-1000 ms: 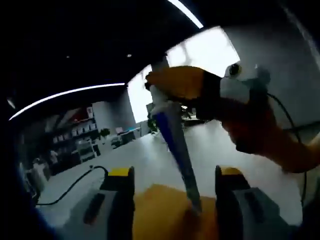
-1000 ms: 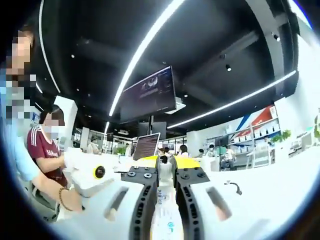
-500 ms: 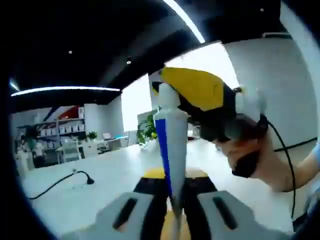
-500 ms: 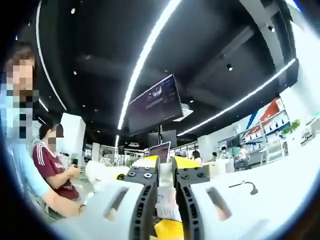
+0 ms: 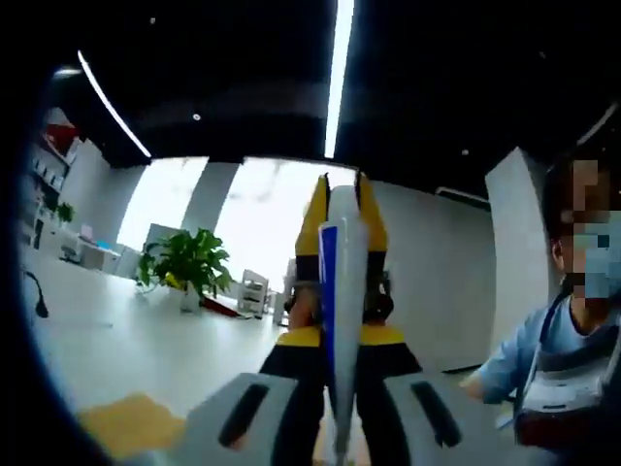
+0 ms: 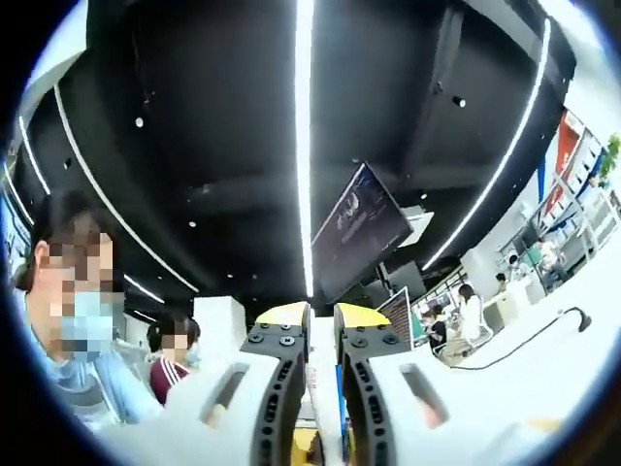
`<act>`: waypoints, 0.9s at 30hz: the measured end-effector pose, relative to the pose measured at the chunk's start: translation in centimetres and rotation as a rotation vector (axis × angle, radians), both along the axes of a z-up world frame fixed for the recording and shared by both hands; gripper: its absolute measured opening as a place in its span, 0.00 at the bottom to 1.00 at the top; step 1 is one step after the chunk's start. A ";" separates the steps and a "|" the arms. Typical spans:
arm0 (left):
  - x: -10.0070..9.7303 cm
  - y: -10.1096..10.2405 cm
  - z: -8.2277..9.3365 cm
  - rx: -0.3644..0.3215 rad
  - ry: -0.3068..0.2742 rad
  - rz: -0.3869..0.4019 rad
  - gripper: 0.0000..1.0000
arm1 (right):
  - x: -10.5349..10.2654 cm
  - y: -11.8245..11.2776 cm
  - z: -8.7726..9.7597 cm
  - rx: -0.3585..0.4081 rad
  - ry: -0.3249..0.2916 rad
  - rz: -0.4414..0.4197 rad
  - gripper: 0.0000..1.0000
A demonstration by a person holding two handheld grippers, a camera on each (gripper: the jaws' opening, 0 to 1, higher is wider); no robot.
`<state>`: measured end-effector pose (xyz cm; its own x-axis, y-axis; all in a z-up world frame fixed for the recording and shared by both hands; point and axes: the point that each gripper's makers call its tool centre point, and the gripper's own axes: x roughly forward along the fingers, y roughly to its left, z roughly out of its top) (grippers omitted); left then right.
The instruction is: Pick up the toothpaste unscrew the cap squeeze it onto the small board screw the cap back on and return it to the table
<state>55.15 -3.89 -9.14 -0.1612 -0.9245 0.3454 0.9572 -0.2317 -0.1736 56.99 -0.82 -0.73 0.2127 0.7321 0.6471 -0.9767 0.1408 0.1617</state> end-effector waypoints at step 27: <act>5.0 1.1 -0.7 0.204 -0.336 0.719 0.53 | 3.2 -1.7 -1.3 -0.224 -0.092 -0.556 0.10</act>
<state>60.10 -2.79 -9.88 0.4298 -0.8810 0.1978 0.8685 0.4633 0.1762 60.19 -2.52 -2.00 0.5528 0.6478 0.5242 -0.7557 0.6548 -0.0121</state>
